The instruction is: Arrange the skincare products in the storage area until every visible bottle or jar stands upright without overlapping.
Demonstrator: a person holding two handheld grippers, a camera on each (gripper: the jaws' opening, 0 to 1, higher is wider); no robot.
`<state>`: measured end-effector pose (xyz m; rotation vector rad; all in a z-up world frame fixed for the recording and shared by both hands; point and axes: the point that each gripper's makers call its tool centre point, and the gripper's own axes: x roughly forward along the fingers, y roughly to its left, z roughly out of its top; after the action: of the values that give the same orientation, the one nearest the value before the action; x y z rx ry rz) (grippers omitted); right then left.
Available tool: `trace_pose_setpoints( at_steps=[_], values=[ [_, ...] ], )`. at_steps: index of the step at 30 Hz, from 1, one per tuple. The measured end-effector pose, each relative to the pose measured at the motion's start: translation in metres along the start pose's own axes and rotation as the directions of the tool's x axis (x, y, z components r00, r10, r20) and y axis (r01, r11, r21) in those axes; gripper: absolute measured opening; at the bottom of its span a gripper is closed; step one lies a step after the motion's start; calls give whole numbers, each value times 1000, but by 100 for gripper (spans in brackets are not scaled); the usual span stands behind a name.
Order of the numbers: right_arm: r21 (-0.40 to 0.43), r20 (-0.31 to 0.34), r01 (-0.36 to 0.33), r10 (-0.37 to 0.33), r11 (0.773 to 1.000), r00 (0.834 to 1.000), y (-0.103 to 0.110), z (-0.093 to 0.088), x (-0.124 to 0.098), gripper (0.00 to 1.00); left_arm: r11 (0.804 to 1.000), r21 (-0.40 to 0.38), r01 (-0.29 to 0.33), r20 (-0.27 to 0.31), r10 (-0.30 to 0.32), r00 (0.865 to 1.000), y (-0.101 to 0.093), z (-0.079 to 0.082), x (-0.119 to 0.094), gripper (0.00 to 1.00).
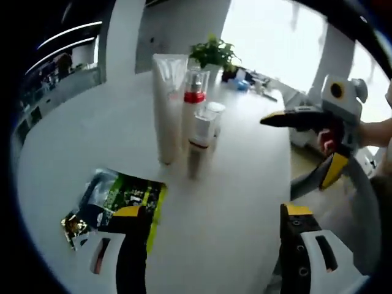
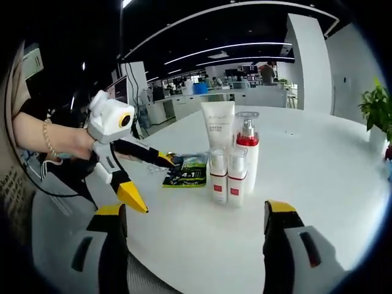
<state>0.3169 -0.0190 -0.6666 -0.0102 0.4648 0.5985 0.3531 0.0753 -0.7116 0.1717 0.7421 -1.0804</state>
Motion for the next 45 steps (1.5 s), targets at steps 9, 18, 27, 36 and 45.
trace_pose_setpoints(
  at_steps=[9, 18, 27, 36, 45],
  values=[
    [6, 13, -3, 3, 1000, 1000, 3, 3, -6, 94, 994, -91, -53, 17, 54, 998, -2, -18, -25, 96],
    [14, 31, -8, 7, 1000, 999, 5, 6, -11, 95, 977, -175, -119, 38, 128, 991, 1, -31, -51, 97],
    [14, 41, -13, 12, 1000, 999, 8, 8, -13, 95, 957, -229, -179, 47, 194, 980, 3, -48, -75, 97],
    [12, 44, -16, 15, 1000, 999, 11, 10, -16, 95, 934, -281, -222, 45, 244, 969, 2, -64, -94, 97],
    [9, 47, -17, 17, 1000, 999, 14, 10, -18, 94, 919, -307, -246, 35, 269, 963, -1, -74, -102, 97]
  ],
)
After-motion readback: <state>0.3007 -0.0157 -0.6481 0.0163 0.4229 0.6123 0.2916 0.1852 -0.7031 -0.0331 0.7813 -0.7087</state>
